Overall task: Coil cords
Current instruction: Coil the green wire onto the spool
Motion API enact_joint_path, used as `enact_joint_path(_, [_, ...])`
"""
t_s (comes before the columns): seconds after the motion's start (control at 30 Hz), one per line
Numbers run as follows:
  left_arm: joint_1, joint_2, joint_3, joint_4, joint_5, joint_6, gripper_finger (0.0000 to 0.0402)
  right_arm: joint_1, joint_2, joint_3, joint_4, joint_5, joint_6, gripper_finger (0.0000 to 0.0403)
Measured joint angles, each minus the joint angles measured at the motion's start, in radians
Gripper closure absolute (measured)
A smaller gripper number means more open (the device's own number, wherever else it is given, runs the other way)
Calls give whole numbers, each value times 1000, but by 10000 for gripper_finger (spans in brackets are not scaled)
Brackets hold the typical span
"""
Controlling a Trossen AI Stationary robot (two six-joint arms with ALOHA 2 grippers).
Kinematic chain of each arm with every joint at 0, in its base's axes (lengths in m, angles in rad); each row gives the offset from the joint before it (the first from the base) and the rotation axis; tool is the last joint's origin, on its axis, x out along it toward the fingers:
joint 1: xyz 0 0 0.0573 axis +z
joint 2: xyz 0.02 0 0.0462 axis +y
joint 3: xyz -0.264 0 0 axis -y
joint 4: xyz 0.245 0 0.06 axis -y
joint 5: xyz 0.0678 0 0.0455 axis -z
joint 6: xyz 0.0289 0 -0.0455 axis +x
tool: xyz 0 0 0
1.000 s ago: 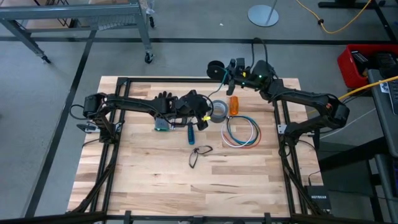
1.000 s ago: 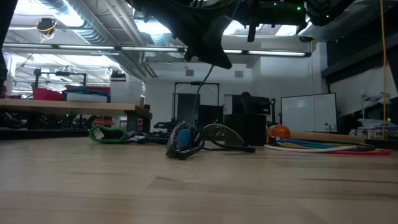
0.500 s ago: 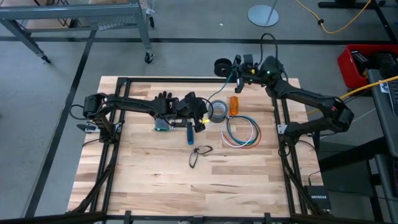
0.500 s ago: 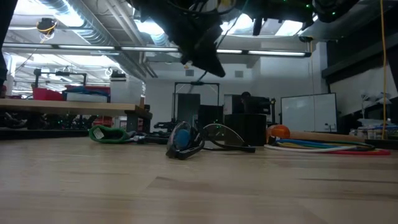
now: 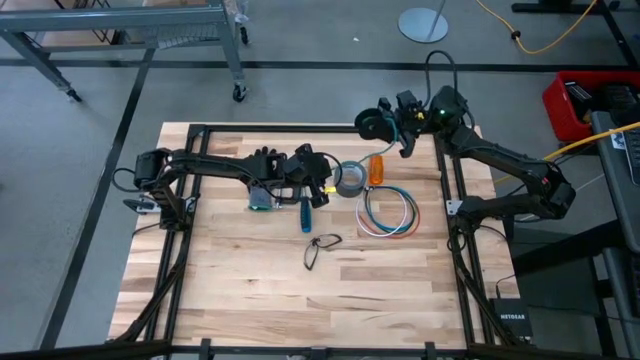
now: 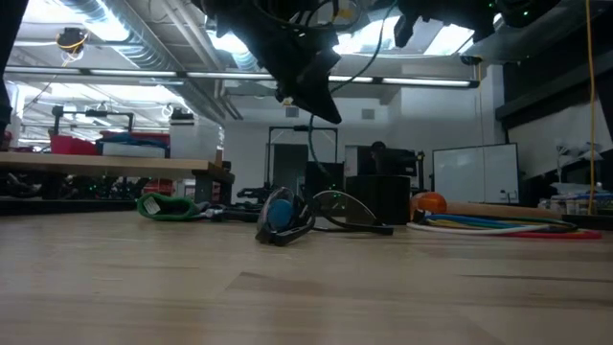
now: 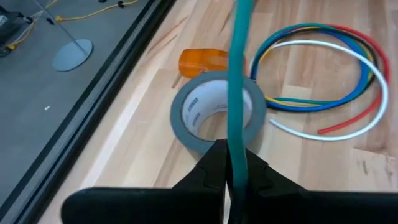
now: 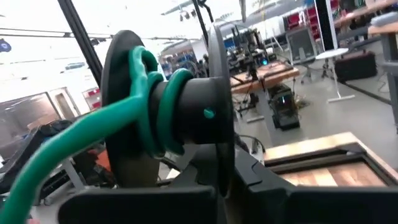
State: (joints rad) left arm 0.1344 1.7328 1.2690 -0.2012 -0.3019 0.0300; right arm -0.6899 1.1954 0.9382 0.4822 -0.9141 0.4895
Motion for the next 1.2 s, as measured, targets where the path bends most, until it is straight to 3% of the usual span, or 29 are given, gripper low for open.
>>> enact_joint_path(0.37, [-9, 0, 0, -2, 3, -27, 391, -75, 0, 0, -65, 77, -105, 402])
enact_joint_path(0.8, [17, 0, 0, -113, -43, -31, 256, -124, -2, 0, -149, 75, -193, 402])
enact_joint_path(1.2, [-9, 0, 0, 363, -5, 39, 265, -122, -2, 0, -271, 84, -322, 402])
